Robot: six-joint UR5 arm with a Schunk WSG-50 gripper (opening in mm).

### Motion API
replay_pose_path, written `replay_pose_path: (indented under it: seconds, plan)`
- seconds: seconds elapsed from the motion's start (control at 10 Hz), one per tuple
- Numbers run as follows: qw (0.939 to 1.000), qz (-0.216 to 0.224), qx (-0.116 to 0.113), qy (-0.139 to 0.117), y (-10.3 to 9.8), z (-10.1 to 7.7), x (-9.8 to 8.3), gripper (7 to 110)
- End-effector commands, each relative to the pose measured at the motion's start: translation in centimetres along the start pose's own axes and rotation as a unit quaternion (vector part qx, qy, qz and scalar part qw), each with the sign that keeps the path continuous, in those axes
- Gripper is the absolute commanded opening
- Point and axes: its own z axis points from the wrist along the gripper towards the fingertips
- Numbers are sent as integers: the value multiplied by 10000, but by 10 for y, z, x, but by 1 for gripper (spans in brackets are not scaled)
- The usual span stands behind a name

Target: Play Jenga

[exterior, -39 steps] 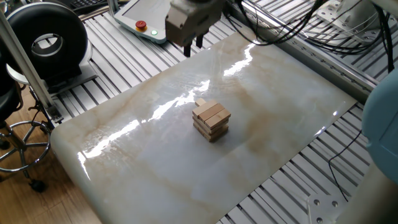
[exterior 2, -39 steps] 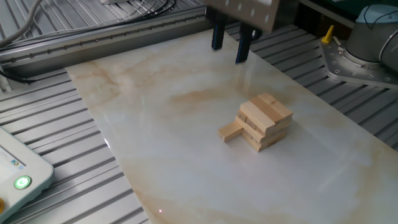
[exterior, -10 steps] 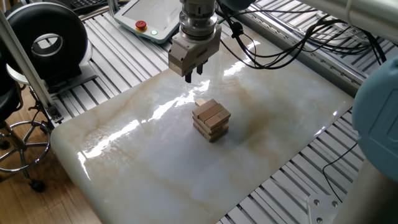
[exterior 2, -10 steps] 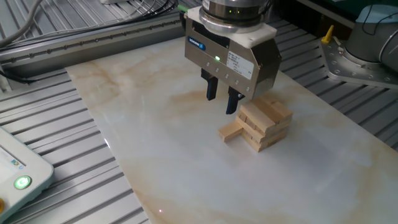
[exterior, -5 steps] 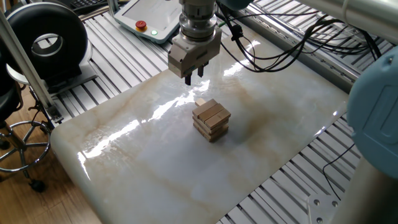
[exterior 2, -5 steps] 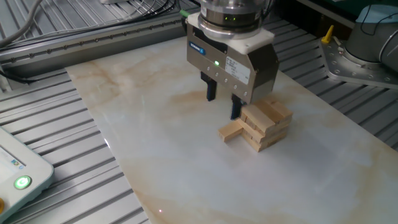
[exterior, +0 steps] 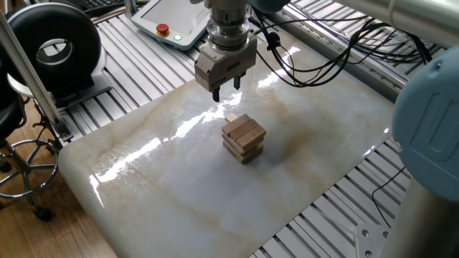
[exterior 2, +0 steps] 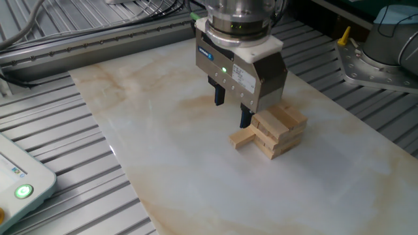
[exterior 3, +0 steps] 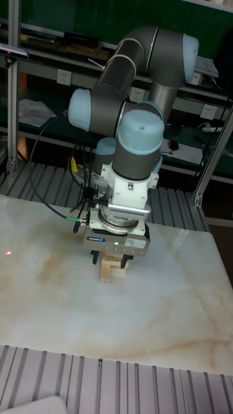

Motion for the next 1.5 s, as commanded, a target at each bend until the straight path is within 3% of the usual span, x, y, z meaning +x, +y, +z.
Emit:
replay_pose_path:
  seconds: [0.0,0.4,0.7,1.0,1.4]
  plan:
    - [9999,-67,-68,113,0,14,4,66]
    - [9995,-201,-229,56,8,30,6,66]
    - [9995,-205,-202,-105,8,47,5,66]
    - [9993,-297,-200,-144,7,53,5,66]
    - [9988,-259,-39,-415,0,62,1,66]
